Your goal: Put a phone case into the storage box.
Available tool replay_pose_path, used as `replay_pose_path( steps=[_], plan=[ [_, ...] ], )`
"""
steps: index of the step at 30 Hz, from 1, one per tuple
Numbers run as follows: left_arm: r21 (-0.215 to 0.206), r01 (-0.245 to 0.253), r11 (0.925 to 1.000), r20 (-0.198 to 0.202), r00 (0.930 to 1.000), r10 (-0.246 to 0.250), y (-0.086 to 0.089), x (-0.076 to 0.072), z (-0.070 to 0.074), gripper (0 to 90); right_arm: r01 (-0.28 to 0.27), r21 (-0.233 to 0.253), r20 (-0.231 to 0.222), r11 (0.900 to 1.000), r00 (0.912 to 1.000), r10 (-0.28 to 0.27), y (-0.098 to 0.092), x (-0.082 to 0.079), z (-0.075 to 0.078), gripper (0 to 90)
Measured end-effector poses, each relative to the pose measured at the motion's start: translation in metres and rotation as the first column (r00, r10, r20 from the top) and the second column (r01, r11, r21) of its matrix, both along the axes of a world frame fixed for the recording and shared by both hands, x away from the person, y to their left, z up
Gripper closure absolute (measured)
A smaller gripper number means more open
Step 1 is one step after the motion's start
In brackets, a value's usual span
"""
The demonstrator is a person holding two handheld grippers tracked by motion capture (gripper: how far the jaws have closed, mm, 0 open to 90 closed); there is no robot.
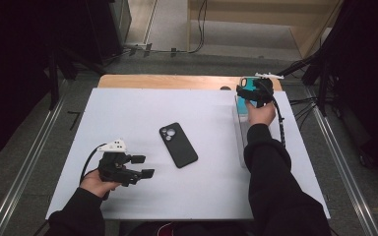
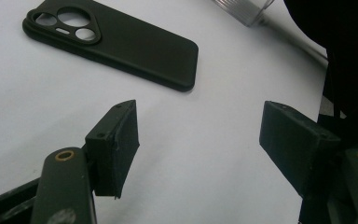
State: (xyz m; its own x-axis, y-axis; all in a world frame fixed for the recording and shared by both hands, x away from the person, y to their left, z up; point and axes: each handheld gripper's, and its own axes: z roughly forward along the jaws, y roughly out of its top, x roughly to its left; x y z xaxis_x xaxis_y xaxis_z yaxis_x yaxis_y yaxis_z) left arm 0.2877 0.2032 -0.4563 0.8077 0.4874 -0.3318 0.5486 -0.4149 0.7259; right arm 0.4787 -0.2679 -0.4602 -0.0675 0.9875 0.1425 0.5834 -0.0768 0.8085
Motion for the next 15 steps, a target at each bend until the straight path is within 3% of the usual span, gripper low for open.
replay_pose_path(
  steps=[7,13,15],
  plan=[
    [0.000,0.000,1.0000,0.001,1.0000,0.000,-0.0008,0.0002,0.0003,28.7,-0.003,0.007,-0.008,1.000,1.0000,0.003,-0.0004,-0.0010,-0.0012,14.1],
    [0.000,0.002,1.0000,-0.001,1.0000,-0.002,-0.0022,0.0010,0.0005,28.8,-0.005,-0.026,-0.008,1.000,1.0000,0.005,0.0044,-0.0007,-0.0017,13.9],
    [-0.002,0.005,1.0000,0.000,1.0000,-0.005,-0.0028,0.0012,0.0006,28.8,-0.005,-0.006,-0.009,1.000,1.0000,0.005,0.0041,-0.0006,-0.0017,13.1]
  ],
)
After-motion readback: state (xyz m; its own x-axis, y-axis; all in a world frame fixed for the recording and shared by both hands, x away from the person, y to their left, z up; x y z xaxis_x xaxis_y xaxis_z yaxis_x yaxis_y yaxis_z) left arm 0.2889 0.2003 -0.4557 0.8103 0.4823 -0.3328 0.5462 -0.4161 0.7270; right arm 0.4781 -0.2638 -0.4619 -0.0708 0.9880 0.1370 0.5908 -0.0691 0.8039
